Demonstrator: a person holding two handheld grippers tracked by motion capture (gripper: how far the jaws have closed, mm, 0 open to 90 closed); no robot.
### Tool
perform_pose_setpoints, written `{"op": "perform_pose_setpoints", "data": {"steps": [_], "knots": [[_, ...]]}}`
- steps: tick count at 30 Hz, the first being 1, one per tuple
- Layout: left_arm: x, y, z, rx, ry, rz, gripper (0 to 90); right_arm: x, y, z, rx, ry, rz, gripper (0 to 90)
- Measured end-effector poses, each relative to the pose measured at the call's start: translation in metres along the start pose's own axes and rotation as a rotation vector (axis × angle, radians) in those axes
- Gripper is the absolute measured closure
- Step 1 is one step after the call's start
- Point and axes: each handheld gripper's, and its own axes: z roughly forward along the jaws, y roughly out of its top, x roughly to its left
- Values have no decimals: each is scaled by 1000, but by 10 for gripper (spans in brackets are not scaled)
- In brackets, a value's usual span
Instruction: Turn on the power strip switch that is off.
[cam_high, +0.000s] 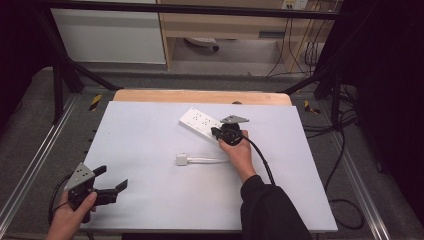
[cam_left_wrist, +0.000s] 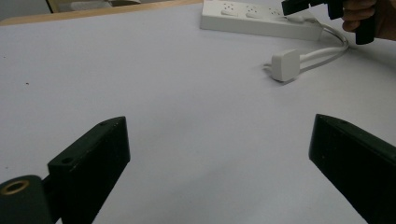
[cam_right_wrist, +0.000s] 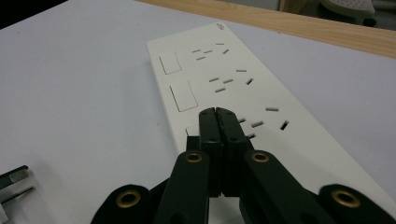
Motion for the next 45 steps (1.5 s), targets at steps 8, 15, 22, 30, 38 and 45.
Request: {"op": "perform_pose_setpoints", "data": {"steps": [8, 15, 22, 30, 38, 45], "knots": [[1, 0, 0, 1, 0, 1, 55, 1, -1, 1, 0, -3, -6, 900], [0, 0, 0, 0, 1, 0, 55, 0, -3, 0, -1, -8, -11, 900], [0, 0, 0, 1, 1, 2, 55, 1, -4, 1, -8, -3, -23, 900], [0, 0, 0, 1, -1, 2, 55, 1, -6, 1, -23, -4, -32, 900], [0, 0, 0, 1, 0, 3, 55, 1, -7, 1, -32, -11, -47, 900], [0, 0, 0, 1, 0, 4, 55, 1, -10, 0, -30, -6, -50, 900]]}}
